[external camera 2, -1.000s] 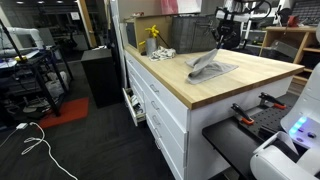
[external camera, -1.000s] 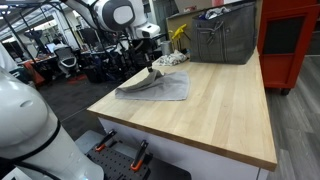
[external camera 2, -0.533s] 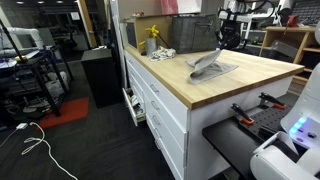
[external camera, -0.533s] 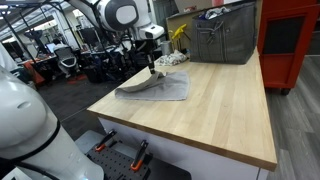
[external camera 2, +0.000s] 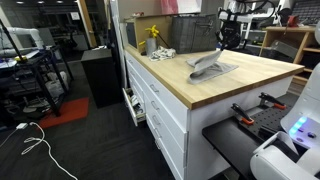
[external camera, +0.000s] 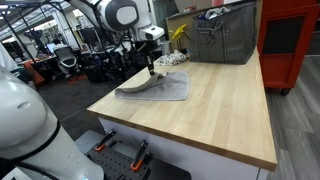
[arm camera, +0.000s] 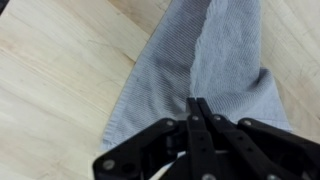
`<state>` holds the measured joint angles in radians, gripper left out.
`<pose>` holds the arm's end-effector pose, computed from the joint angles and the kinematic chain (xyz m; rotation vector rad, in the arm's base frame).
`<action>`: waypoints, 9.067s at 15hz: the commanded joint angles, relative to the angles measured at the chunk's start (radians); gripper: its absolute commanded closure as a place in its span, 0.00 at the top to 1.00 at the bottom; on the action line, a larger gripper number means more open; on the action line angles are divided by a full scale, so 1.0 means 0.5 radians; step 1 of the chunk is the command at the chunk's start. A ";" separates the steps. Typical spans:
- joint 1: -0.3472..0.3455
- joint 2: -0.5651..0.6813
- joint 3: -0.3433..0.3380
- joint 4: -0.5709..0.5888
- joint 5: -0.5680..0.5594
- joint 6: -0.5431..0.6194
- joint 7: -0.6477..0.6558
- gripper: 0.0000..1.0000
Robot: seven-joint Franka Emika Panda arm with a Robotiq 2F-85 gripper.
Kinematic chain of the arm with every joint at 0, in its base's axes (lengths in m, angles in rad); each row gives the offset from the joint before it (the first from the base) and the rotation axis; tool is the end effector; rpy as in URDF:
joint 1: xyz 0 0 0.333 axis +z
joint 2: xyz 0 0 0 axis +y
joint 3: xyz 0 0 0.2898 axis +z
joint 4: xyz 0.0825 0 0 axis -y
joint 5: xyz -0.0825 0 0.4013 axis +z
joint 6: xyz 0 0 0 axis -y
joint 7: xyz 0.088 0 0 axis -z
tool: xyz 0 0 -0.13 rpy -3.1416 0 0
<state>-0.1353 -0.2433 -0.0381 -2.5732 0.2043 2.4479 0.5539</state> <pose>0.4548 -0.0756 0.2992 -2.6900 1.2605 -0.1286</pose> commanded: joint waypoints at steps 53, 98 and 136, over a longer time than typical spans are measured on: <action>-0.236 0.823 -0.442 0.538 0.260 -0.147 -0.247 0.01; -0.043 0.198 -0.204 0.604 0.407 -0.273 -0.246 1.00; 0.107 1.587 -0.048 1.938 -0.412 -0.416 -1.003 1.00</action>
<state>-0.0839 0.5501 -0.0590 -1.6072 -0.0038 2.2426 0.0539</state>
